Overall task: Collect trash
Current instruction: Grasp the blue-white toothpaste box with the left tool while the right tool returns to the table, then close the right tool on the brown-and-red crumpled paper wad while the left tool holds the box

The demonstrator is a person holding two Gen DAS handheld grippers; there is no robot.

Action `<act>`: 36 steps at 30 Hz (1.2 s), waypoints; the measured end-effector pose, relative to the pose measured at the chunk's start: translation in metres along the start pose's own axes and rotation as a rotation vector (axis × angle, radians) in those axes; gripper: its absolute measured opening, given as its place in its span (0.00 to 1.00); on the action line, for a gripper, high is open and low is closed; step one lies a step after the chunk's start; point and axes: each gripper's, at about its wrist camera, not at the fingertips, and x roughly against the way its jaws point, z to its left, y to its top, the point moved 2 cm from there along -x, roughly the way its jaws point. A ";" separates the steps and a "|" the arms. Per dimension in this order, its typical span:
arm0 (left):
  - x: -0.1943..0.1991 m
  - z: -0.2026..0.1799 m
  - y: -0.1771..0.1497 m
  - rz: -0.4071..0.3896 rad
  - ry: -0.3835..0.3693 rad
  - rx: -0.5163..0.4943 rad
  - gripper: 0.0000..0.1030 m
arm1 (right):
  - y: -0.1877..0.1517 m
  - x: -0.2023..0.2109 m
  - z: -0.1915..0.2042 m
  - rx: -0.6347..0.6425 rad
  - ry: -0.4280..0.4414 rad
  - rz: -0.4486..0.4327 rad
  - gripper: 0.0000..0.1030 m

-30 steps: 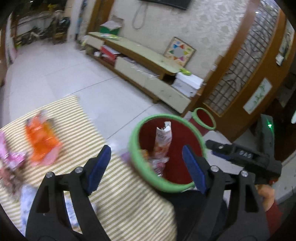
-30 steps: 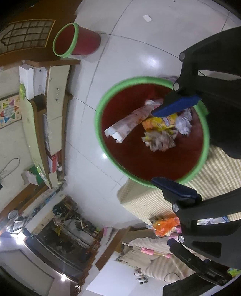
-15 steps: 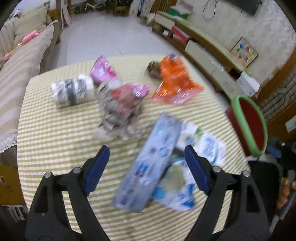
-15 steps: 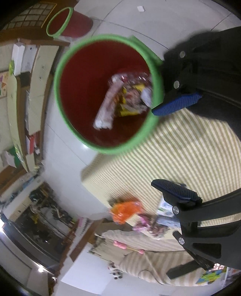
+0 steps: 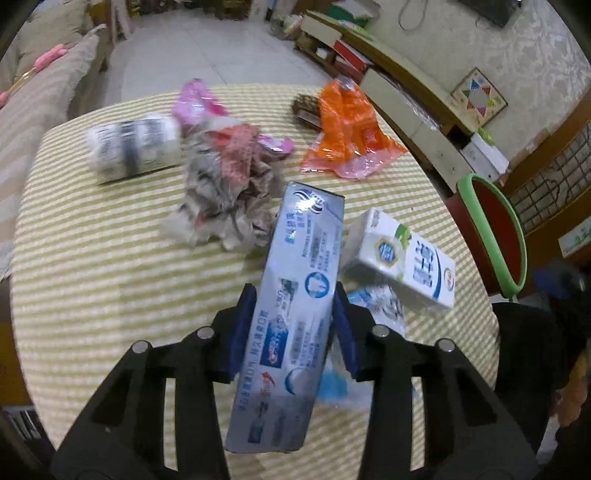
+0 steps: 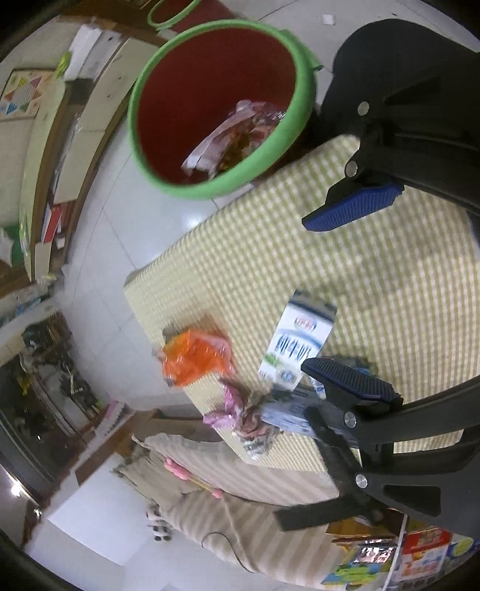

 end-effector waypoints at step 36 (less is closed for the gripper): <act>0.060 0.090 -0.103 -0.051 -0.050 0.293 0.39 | 0.029 -0.228 0.216 0.430 -0.124 0.191 0.61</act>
